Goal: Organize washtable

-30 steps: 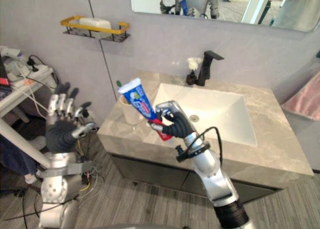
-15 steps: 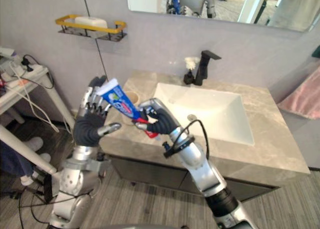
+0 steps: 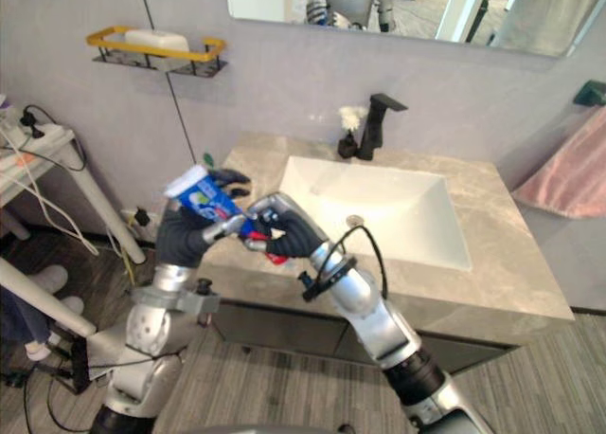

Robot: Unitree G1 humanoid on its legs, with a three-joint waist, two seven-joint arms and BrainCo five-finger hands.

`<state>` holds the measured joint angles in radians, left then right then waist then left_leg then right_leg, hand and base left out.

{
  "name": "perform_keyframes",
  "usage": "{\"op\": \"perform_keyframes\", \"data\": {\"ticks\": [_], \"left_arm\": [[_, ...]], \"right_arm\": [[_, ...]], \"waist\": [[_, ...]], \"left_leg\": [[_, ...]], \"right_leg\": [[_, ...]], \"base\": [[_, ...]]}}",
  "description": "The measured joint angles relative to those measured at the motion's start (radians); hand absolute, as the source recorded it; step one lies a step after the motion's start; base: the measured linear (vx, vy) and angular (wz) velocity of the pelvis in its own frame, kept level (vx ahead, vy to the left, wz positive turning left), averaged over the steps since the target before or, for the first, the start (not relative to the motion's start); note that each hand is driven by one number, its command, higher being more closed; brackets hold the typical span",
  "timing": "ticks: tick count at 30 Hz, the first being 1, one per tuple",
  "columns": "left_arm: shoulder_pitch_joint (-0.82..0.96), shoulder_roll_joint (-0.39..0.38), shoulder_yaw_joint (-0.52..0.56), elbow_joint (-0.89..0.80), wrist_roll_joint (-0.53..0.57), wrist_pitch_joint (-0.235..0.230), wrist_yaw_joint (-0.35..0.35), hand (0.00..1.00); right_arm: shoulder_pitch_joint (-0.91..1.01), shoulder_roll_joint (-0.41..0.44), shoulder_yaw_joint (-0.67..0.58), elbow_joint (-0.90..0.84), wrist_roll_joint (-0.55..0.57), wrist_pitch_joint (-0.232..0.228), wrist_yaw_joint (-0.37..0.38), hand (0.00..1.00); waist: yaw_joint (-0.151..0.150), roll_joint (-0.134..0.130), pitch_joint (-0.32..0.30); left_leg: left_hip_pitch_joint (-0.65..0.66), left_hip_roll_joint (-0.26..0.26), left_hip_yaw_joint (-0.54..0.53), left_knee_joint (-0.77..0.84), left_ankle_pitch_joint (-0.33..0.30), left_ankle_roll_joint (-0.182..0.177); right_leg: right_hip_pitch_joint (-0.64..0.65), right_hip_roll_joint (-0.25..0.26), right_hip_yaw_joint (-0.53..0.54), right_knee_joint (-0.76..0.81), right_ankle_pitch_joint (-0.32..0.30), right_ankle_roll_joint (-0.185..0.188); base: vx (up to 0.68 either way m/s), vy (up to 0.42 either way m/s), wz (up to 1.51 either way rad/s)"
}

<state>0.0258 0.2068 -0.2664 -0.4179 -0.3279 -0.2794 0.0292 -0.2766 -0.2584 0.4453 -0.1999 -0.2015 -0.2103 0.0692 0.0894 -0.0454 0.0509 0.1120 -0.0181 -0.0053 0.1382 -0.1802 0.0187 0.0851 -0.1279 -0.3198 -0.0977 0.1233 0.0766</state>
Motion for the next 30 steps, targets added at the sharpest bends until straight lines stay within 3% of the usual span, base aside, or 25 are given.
{"op": "perform_keyframes", "data": {"ticks": [21,22,30], "left_arm": [[-0.036,-0.009,-0.010,0.027,-0.015,-0.001,0.017,1.00],[-0.039,-0.009,-0.010,0.028,-0.015,-0.001,0.019,1.00],[-0.047,-0.009,-0.011,0.035,-0.014,-0.001,0.039,1.00]], "right_arm": [[0.000,0.007,0.041,0.024,-0.001,-0.001,0.027,1.00],[0.000,0.008,0.039,0.024,-0.001,-0.001,0.027,0.00],[0.000,0.015,0.015,0.024,-0.005,-0.001,0.016,0.00]], "waist": [[-0.022,0.000,0.018],[-0.022,0.000,0.018],[-0.027,0.001,0.018]], "left_leg": [[0.009,0.001,0.022,-0.007,0.000,0.000],[0.010,0.001,0.023,-0.008,0.000,0.000],[0.022,0.001,0.039,-0.021,0.000,0.000]], "right_leg": [[-0.004,0.002,0.023,0.000,0.001,0.000],[-0.004,0.002,0.024,0.000,0.001,0.000],[-0.007,0.003,0.041,0.000,0.002,0.001]], "base": [[-0.01,0.000,-0.02],[0.00,0.000,0.00],[-0.01,0.002,-0.07]]}}
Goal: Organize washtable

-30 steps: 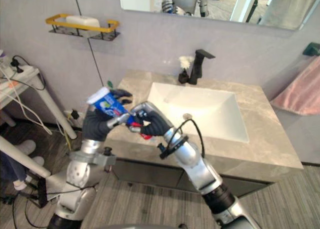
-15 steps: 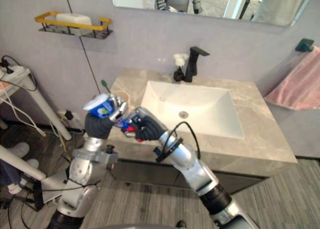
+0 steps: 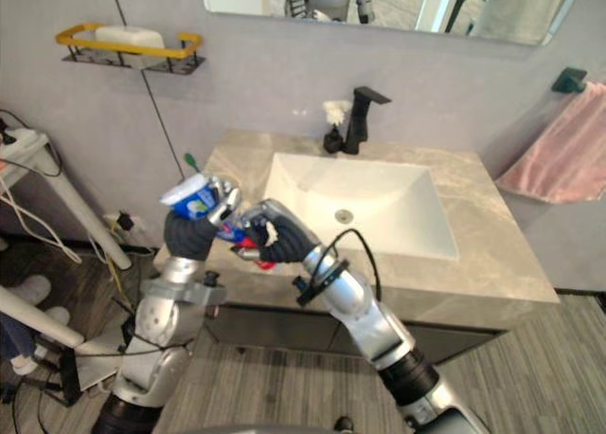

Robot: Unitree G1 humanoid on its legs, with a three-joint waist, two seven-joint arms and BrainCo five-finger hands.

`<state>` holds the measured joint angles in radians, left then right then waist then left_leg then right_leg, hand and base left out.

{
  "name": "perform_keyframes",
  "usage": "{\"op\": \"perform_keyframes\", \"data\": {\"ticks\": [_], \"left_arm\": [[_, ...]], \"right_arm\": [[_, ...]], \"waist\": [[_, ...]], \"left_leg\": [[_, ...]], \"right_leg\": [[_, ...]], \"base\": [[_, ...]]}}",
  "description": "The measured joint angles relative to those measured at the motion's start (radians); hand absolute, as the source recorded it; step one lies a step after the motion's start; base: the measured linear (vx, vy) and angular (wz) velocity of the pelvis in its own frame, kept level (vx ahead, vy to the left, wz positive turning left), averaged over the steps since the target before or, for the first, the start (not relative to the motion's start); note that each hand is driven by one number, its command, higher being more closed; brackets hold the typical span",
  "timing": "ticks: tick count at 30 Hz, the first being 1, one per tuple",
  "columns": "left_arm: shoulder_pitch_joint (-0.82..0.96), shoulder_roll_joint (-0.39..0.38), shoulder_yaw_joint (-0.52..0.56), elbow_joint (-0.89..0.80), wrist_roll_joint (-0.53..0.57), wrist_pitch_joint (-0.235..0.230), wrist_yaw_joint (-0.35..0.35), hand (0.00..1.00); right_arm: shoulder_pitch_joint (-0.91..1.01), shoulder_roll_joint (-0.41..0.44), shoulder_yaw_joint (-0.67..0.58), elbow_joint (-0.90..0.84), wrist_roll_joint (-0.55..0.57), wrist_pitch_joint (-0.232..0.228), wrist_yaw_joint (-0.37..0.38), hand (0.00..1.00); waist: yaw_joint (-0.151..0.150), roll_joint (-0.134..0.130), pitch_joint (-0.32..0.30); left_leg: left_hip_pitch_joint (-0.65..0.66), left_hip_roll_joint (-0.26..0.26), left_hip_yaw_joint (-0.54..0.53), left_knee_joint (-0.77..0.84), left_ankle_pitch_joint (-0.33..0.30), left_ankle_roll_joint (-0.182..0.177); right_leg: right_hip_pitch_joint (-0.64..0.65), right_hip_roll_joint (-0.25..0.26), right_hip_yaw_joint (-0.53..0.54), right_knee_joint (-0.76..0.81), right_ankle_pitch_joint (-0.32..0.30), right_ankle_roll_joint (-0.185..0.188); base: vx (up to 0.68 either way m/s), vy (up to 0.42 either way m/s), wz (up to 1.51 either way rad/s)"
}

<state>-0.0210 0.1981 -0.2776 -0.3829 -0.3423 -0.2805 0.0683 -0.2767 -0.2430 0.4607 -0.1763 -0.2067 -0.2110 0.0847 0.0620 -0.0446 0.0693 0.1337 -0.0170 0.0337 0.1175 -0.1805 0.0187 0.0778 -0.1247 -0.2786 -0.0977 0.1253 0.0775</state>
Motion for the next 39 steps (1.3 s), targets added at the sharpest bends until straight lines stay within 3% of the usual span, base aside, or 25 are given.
{"op": "perform_keyframes", "data": {"ticks": [12,19,27,30,34,39], "left_arm": [[-0.040,0.000,0.008,0.000,0.000,0.000,0.027,1.00],[-0.039,-0.001,0.033,-0.011,0.002,0.000,0.027,1.00],[-0.015,-0.019,0.096,-0.057,0.002,0.000,0.025,1.00],[0.005,-0.026,0.109,-0.058,0.003,0.000,0.022,1.00],[0.011,-0.050,0.159,-0.076,0.002,0.000,0.024,1.00],[0.036,-0.059,0.171,-0.089,0.001,0.000,0.024,1.00]], "right_arm": [[-0.001,0.007,-0.114,-0.043,-0.022,-0.001,-0.062,0.00],[0.119,0.010,-0.384,-0.191,-0.030,-0.025,-0.143,0.00],[0.326,0.044,-0.668,-0.190,-0.031,-0.015,-0.208,0.00],[0.367,0.084,-0.754,-0.130,-0.027,-0.009,-0.220,0.00],[0.428,0.153,-0.890,0.026,0.105,0.024,-0.247,0.00],[0.493,0.205,-0.913,0.126,0.191,0.046,-0.254,0.00]], "waist": [[-0.001,0.001,0.001],[-0.022,0.009,0.009],[-0.062,0.022,0.017],[-0.080,0.022,0.017],[-0.081,0.027,0.020],[-0.100,0.036,0.021]], "left_leg": [[0.006,0.000,0.034,-0.006,-0.001,0.000],[0.020,0.002,0.079,-0.013,-0.006,0.005],[0.021,0.009,0.131,-0.012,-0.018,0.005],[0.021,0.011,0.138,-0.012,-0.021,0.004],[0.013,0.011,0.148,-0.013,-0.023,0.005],[0.005,0.012,0.154,-0.013,-0.027,0.005]], "right_leg": [[-0.014,0.003,0.034,0.000,0.008,-0.002],[-0.024,0.008,0.072,0.000,0.016,-0.001],[-0.049,0.020,0.123,0.000,0.023,-0.001],[-0.053,0.024,0.132,0.000,0.023,-0.001],[-0.067,0.026,0.143,-0.001,0.024,0.000],[-0.077,0.026,0.146,0.000,0.024,0.000]], "base": [[-0.02,-0.001,-0.08],[-0.03,0.003,-0.18],[-0.01,-0.006,-0.21],[0.00,-0.019,-0.08],[-0.01,-0.018,-0.09],[0.00,-0.006,-0.02]]}}
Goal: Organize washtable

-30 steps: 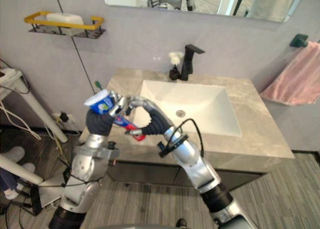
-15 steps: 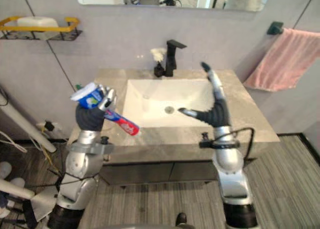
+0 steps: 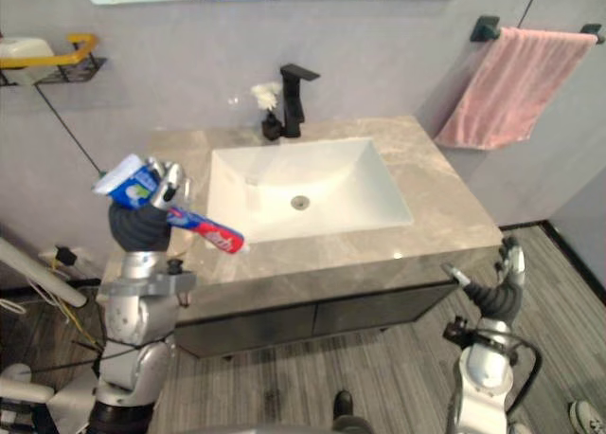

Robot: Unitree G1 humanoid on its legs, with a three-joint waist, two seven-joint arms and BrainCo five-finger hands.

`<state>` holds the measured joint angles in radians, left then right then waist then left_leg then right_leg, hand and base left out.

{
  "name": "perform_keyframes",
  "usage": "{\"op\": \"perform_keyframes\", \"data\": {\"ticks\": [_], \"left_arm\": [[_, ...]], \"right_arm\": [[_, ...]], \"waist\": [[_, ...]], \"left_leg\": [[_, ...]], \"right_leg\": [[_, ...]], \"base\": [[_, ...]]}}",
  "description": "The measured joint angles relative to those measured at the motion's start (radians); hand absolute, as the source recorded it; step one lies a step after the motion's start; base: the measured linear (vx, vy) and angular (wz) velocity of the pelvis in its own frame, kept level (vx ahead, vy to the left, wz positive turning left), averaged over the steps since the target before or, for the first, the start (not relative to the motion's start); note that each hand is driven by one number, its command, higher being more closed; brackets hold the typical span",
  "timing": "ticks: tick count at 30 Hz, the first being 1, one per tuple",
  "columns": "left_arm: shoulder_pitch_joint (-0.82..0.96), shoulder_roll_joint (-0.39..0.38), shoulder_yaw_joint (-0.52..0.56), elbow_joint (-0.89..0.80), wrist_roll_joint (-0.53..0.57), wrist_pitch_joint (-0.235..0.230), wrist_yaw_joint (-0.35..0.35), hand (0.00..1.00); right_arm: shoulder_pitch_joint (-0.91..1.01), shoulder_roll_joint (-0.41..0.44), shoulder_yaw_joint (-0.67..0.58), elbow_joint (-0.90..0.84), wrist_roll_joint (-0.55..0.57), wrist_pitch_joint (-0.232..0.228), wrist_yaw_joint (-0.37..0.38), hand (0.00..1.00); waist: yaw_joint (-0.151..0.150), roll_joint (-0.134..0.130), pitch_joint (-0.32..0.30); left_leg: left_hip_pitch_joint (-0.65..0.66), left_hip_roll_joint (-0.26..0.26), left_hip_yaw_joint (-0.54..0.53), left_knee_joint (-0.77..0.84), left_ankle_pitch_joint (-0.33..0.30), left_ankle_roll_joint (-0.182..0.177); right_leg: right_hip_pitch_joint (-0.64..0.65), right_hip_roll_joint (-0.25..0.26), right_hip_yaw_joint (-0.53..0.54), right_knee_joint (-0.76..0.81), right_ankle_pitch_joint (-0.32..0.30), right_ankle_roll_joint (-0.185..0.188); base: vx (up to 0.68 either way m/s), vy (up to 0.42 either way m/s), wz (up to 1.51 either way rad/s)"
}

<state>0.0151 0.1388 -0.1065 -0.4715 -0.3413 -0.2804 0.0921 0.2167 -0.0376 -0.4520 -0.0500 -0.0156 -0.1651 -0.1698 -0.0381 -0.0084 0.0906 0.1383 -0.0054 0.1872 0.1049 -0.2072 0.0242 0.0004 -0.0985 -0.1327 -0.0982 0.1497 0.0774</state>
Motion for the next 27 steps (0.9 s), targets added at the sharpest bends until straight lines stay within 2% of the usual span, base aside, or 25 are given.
{"op": "perform_keyframes", "data": {"ticks": [3,9,15,21,27], "left_arm": [[0.006,-0.009,-0.001,0.000,0.000,0.002,-0.002,1.00],[0.006,-0.039,-0.002,0.000,0.000,0.002,-0.002,1.00],[0.002,-0.039,-0.010,0.000,0.002,0.011,0.003,1.00],[-0.041,-0.038,-0.009,-0.002,0.015,0.015,0.023,1.00],[-0.122,-0.033,0.013,-0.002,0.063,0.017,0.045,1.00]], "right_arm": [[0.042,0.021,0.001,0.038,0.047,0.017,0.017,0.00],[0.114,0.072,0.047,0.101,0.081,0.021,0.071,0.00],[0.123,0.108,0.078,0.295,0.207,0.025,0.110,0.00],[0.127,0.108,0.108,0.439,0.249,0.058,0.156,0.00],[0.122,0.106,0.107,0.575,0.249,0.066,0.174,0.00]], "waist": [[-0.002,0.000,0.000],[-0.001,0.001,-0.001],[0.000,0.003,-0.002],[0.001,0.011,-0.017],[0.006,0.019,-0.043]], "left_leg": [[-0.002,0.001,0.004,0.000,0.000,0.000],[0.000,0.001,0.003,0.000,-0.001,0.001],[0.003,0.004,0.003,0.000,-0.001,0.001],[-0.002,0.005,-0.010,0.000,-0.001,0.001],[0.006,0.003,-0.032,0.001,-0.001,0.001]], "right_leg": [[-0.003,0.001,0.002,0.000,0.001,0.001],[0.000,0.000,0.000,0.001,0.001,0.001],[0.012,0.001,-0.004,0.001,-0.001,-0.001],[0.012,-0.001,-0.023,0.001,-0.005,-0.005],[0.026,-0.005,-0.044,0.001,-0.006,-0.005]], "base": [[0.00,-0.011,-0.03],[0.00,0.000,0.00],[-0.01,-0.007,0.01],[-0.01,-0.019,0.07],[0.01,-0.014,0.11]]}}
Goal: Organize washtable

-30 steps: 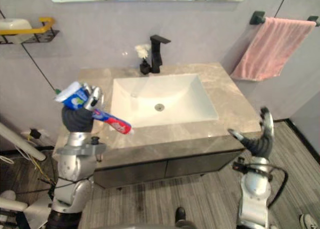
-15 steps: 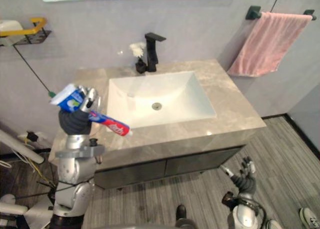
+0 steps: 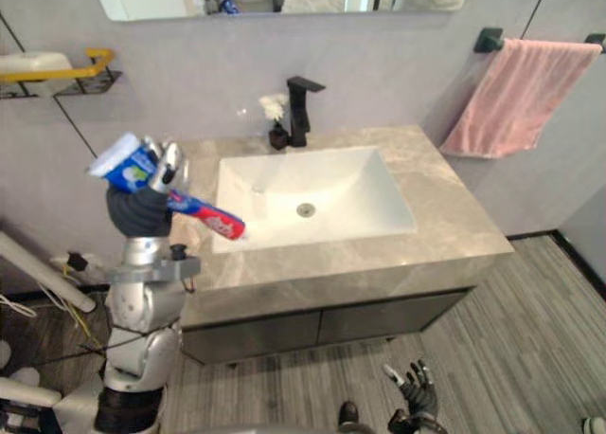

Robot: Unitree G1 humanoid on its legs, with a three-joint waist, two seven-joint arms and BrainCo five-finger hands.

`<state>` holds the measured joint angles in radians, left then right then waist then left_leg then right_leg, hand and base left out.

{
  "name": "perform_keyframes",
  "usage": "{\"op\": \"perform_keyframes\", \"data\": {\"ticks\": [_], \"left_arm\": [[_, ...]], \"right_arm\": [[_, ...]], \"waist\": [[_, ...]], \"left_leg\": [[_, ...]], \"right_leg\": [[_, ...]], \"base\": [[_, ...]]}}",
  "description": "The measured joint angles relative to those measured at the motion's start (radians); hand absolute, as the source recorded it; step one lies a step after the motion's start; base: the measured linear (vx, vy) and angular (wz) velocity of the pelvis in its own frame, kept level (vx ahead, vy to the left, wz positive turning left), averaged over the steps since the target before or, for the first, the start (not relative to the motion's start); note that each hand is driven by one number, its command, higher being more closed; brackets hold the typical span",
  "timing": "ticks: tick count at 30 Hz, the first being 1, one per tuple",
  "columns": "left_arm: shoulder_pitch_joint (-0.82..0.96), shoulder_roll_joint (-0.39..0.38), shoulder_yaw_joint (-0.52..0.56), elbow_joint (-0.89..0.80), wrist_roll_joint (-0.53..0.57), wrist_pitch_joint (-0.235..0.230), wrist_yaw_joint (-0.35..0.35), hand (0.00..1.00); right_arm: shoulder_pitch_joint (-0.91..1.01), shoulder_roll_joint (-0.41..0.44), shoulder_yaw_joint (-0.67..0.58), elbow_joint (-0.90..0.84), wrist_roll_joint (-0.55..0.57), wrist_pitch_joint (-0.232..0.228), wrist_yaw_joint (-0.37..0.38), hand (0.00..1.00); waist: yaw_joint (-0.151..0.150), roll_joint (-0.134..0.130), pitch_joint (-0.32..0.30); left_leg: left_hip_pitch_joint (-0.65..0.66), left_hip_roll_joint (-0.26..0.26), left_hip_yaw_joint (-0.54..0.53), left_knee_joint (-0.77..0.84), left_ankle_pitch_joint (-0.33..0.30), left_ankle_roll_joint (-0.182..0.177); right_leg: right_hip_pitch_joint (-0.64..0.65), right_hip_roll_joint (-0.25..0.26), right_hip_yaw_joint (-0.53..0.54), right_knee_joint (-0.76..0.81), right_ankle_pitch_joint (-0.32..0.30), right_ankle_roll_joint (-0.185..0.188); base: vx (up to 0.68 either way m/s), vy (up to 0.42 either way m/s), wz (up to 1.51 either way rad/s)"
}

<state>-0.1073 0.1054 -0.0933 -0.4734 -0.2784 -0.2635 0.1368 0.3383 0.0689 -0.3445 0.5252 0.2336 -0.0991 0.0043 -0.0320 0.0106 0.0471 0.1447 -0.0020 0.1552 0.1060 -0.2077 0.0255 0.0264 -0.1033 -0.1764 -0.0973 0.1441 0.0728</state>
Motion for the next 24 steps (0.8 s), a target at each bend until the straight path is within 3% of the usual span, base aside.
{"op": "perform_keyframes", "data": {"ticks": [5,10,15,24], "left_arm": [[-0.041,0.081,0.061,0.014,0.054,0.000,0.024,1.00],[-0.077,0.137,0.132,0.057,0.120,0.004,0.047,1.00],[-0.121,0.225,0.169,0.139,0.171,0.015,0.069,1.00],[-0.197,0.278,0.220,0.218,0.207,0.025,0.108,1.00]], "right_arm": [[0.004,0.000,0.008,0.111,0.000,0.016,0.009,0.00],[0.019,-0.010,0.012,0.139,-0.010,0.021,0.025,0.00],[0.017,-0.037,0.050,0.140,-0.035,0.022,0.049,0.00],[-0.002,-0.052,0.101,0.167,-0.052,0.022,0.066,0.00]], "waist": [[0.005,-0.019,-0.019],[0.020,-0.031,-0.027],[0.017,-0.050,-0.038],[0.023,-0.065,-0.042]], "left_leg": [[-0.005,0.000,-0.017,-0.001,0.000,-0.001],[-0.007,0.000,-0.021,0.000,0.000,-0.001],[-0.018,-0.005,-0.044,0.002,0.004,-0.005],[-0.029,-0.017,-0.064,0.013,0.006,-0.005]], "right_leg": [[0.012,-0.004,-0.015,0.000,-0.009,-0.003],[0.012,-0.005,-0.018,0.000,-0.008,-0.002],[0.009,-0.007,-0.039,-0.001,-0.007,0.001],[0.005,-0.020,-0.049,-0.001,-0.007,0.001]], "base": [[-0.05,-0.020,0.09],[0.00,-0.007,0.01],[0.01,-0.016,0.10],[0.01,-0.004,0.07]]}}
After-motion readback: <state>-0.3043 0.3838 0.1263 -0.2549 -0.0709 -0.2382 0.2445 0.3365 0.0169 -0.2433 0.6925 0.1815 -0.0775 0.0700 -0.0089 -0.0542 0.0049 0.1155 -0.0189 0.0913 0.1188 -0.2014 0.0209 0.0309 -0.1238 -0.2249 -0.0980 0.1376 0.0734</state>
